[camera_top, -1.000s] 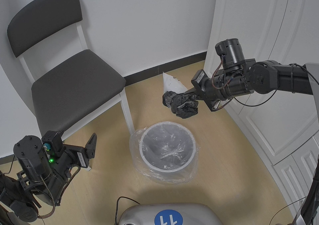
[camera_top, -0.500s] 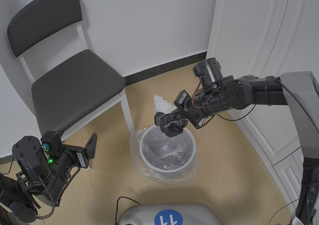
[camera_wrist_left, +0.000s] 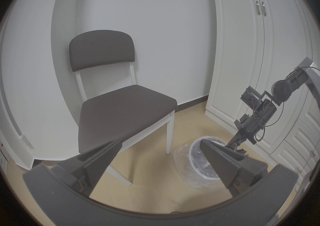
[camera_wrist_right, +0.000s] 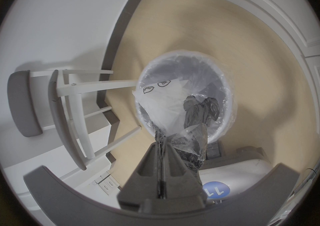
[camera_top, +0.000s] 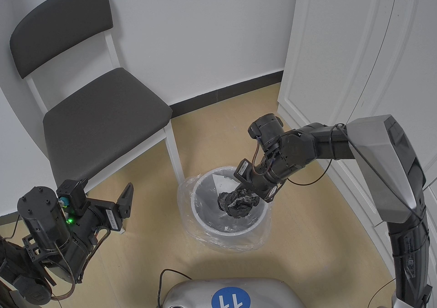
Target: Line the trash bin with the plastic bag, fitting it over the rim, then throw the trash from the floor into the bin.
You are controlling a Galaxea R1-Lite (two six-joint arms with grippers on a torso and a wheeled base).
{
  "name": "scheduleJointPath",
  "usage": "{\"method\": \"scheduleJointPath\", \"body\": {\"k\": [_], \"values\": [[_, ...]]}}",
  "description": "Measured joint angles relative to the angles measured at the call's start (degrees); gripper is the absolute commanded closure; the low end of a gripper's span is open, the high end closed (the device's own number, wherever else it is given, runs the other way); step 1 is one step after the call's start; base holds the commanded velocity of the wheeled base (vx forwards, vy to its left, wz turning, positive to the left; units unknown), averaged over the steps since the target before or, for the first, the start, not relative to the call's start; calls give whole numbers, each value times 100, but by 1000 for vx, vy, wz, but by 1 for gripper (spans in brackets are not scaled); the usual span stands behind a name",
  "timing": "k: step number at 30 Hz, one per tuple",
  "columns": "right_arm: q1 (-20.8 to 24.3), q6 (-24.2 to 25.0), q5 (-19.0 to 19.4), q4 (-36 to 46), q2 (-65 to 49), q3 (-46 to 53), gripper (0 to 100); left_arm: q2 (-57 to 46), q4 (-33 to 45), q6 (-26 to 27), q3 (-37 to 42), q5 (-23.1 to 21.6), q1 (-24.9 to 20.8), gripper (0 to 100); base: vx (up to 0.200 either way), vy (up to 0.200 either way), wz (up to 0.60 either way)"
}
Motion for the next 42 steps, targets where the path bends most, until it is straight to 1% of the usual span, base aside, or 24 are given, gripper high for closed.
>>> {"method": "scheduleJointPath", "body": {"k": [2,4,7,10,18,22,25,30,36,42], "values": [[4,-22,0,319,166,-239,100,5,0,0,0,0,0,0,0,0,0],[2,-99,5,451,333,-400,100,13,0,0,0,0,0,0,0,0,0],[-17,-378,20,445,549,-506,100,29,2,0,2,-5,0,0,0,0,0],[-17,-479,20,249,736,-547,100,57,5,0,9,-6,0,0,0,0,0],[-88,-455,-55,-501,1075,-564,100,176,-2,-20,77,-17,0,0,0,0,0],[-112,-312,-385,-951,1198,-567,100,291,-22,-40,85,-16,0,0,0,0,0],[-118,-118,-508,-1193,1274,-569,100,366,-24,-44,88,-13,-2,0,0,0,0],[-77,-116,-528,-1180,1334,-569,100,440,-28,-55,94,-11,-41,0,0,0,0],[9,-277,-488,-1178,1252,-507,100,468,-28,-51,96,-11,-50,0,0,0,0],[110,-296,-466,-1178,1154,-385,100,468,-28,-46,96,-11,-55,0,0,0,0]]}}
